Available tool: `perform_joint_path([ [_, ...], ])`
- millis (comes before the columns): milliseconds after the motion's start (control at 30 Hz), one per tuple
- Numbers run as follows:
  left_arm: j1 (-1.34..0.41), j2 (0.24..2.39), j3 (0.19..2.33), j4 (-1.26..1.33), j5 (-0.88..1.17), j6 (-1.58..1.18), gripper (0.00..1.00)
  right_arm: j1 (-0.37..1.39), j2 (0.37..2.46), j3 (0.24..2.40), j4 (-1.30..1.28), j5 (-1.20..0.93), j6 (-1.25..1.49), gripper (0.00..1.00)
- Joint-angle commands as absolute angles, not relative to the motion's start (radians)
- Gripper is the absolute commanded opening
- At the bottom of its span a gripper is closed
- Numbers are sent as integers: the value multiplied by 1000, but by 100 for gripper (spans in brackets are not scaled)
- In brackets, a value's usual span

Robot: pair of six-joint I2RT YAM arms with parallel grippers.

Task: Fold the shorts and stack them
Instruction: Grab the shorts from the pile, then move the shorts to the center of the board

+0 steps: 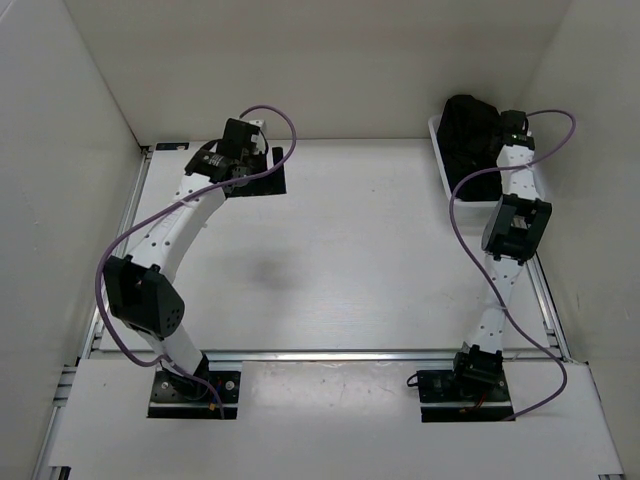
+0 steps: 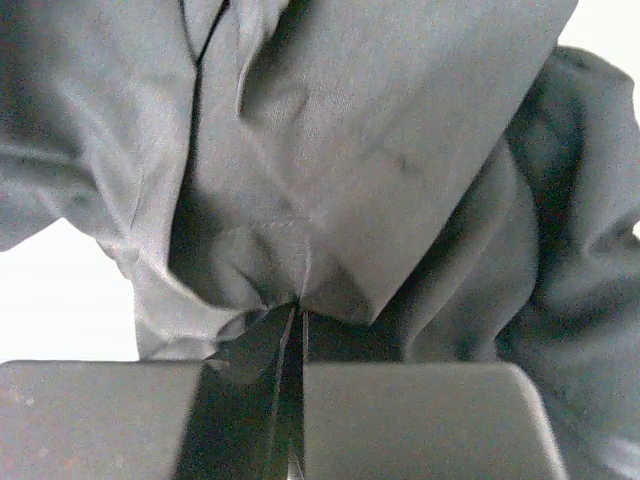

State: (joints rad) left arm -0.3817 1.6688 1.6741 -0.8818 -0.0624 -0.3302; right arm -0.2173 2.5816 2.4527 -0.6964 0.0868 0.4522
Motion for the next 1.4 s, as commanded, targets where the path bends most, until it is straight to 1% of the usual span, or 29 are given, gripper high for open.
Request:
perform_joint_path([
  [0, -385, 1614, 1712, -873, -44, -331, 100, -215, 2363, 2398, -634, 42, 466, 0],
  [67, -385, 1591, 1712, -873, -16, -331, 100, -215, 2294, 2375, -634, 8, 457, 0],
  [167, -376, 1565, 1691, -873, 26, -351, 100, -206, 2127, 2362, -624, -32, 424, 0],
  [233, -367, 1549, 1690, -882, 35, -360, 100, -206, 2064, 2371, -633, -101, 410, 0],
  [367, -347, 1513, 1700, -931, 46, -408, 100, -187, 1871, 2372, -643, -205, 397, 0],
  [467, -325, 1474, 1700, -943, 74, -408, 100, -147, 1789, 2388, -643, -262, 376, 0],
  [600, -325, 1408, 1689, -953, 84, -396, 100, -37, 1711, 2503, -657, -331, 362, 0],
  [700, -292, 1362, 1689, -980, 55, -396, 100, 82, 1663, 2508, -657, -345, 351, 0],
  [733, -279, 1362, 1698, -995, 28, -396, 100, 121, 1628, 2447, -657, -345, 341, 0],
  [767, -267, 1362, 1709, -1017, 11, -396, 100, 206, 1606, 2398, -657, -328, 330, 0],
  [833, -218, 1350, 1739, -1072, -8, -396, 100, 315, 1566, 2274, -646, -286, 290, 0],
  [867, -201, 1341, 1740, -1072, -23, -396, 100, 434, 1534, 2134, -646, -212, 269, 0],
  [933, -152, 1341, 1787, -1124, -50, -382, 100, 549, 1520, 1977, -624, -151, 259, 0],
  [967, -134, 1341, 1802, -1137, -63, -371, 100, 648, 1510, 1844, -624, -140, 274, 11],
  [1000, -117, 1341, 1818, -1146, -63, -371, 100, 691, 1522, 1789, -609, -140, 303, 33],
  [1033, -80, 1341, 1842, -1155, -63, -371, 100, 730, 1535, 1755, -609, -184, 304, 52],
  [1067, -63, 1341, 1853, -1173, -42, -371, 100, 795, 1557, 1725, -620, -175, 304, 75],
  [1133, -42, 1341, 1865, -1184, -9, -371, 100, 840, 1528, 1698, -670, -71, 319, 91],
  [1167, -41, 1341, 1852, -1184, 1, -362, 100, 841, 1501, 1672, -670, -25, 337, 98],
  [1200, -41, 1326, 1832, -1184, 30, -362, 100, 819, 1467, 1605, -670, 18, 351, 100],
  [1233, -41, 1316, 1806, -1175, 47, -353, 98, 792, 1432, 1568, -670, 18, 374, 100],
  [1267, -52, 1304, 1737, -1163, 61, -353, 95, 726, 1360, 1530, -670, 18, 385, 100],
  [1333, -74, 1264, 1653, -1132, 100, -362, 83, 668, 1260, 1415, -670, 18, 385, 98],
  [1367, -99, 1252, 1608, -1099, 118, -362, 71, 634, 1232, 1376, -696, 40, 385, 98],
])
